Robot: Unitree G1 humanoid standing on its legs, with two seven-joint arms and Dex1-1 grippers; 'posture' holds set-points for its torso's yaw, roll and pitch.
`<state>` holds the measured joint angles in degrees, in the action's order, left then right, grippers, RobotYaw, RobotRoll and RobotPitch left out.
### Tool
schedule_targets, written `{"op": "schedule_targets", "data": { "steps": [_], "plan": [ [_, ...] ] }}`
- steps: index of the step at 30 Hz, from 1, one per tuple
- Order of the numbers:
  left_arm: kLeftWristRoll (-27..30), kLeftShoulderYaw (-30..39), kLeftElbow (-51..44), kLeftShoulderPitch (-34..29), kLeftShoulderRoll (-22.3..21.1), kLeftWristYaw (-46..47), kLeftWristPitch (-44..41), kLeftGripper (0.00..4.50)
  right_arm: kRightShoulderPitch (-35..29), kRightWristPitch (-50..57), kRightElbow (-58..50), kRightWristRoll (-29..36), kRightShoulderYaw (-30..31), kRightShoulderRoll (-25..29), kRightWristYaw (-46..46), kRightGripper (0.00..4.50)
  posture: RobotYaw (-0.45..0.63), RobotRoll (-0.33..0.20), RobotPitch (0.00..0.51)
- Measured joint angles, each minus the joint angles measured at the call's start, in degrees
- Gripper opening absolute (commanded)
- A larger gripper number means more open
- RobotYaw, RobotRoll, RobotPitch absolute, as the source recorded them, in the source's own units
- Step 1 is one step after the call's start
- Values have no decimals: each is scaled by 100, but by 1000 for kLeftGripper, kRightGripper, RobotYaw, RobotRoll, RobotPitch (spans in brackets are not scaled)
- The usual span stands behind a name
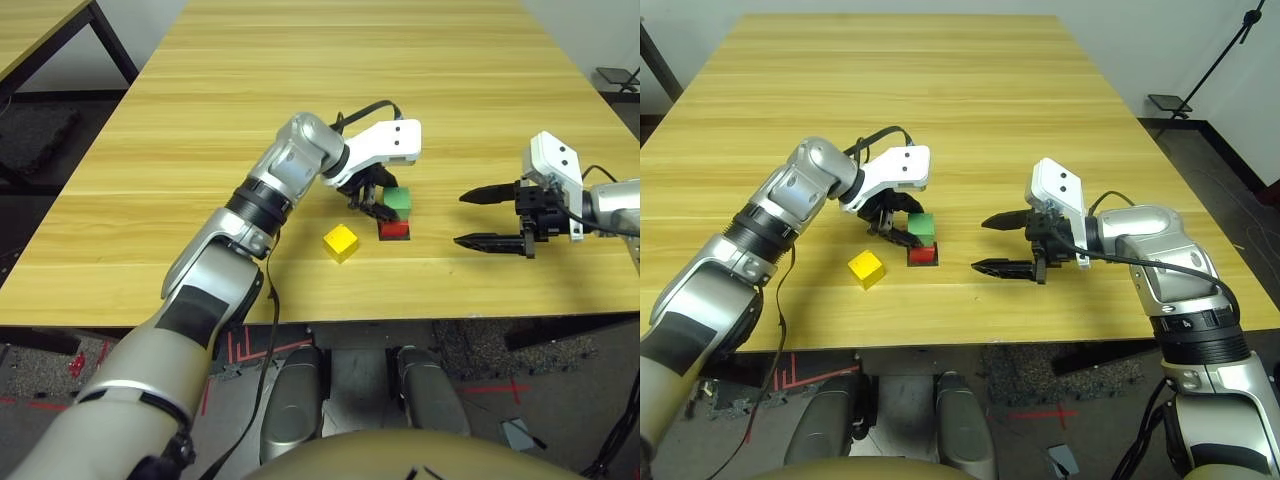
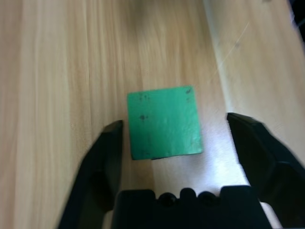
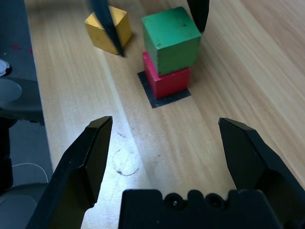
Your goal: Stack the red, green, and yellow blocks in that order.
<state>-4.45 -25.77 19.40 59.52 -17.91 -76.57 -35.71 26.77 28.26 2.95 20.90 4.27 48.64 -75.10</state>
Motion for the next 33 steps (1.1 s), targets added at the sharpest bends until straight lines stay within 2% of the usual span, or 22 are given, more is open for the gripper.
{"op": "schedule_targets", "data": {
  "steps": [5, 10, 15, 20, 33],
  "plan": [
    [146, 137, -1433, -85, -439, 311, -1444, 4469, 170, -150, 229, -45, 37, -19, -44, 4500, 26, -52, 88],
    [406, 259, -3263, -711, -1300, 847, -3395, 4469, 272, -275, 463, -116, 141, -93, -125, 4500, 63, -49, 85],
    [638, 342, -4092, -1463, -1607, 1690, -4590, 4469, 445, -365, 626, -182, 223, -233, -206, 4500, 83, -57, 89],
    [818, 409, -4121, -1947, -1643, 2451, -4756, 4469, 598, -402, 756, -227, 288, -304, -301, 4500, 93, -70, 94],
    [1397, 424, -4015, -1985, -1477, 3219, -4463, 4469, 649, -362, 769, -287, 342, -305, -383, 4500, 70, -71, 101]
  ]
}}
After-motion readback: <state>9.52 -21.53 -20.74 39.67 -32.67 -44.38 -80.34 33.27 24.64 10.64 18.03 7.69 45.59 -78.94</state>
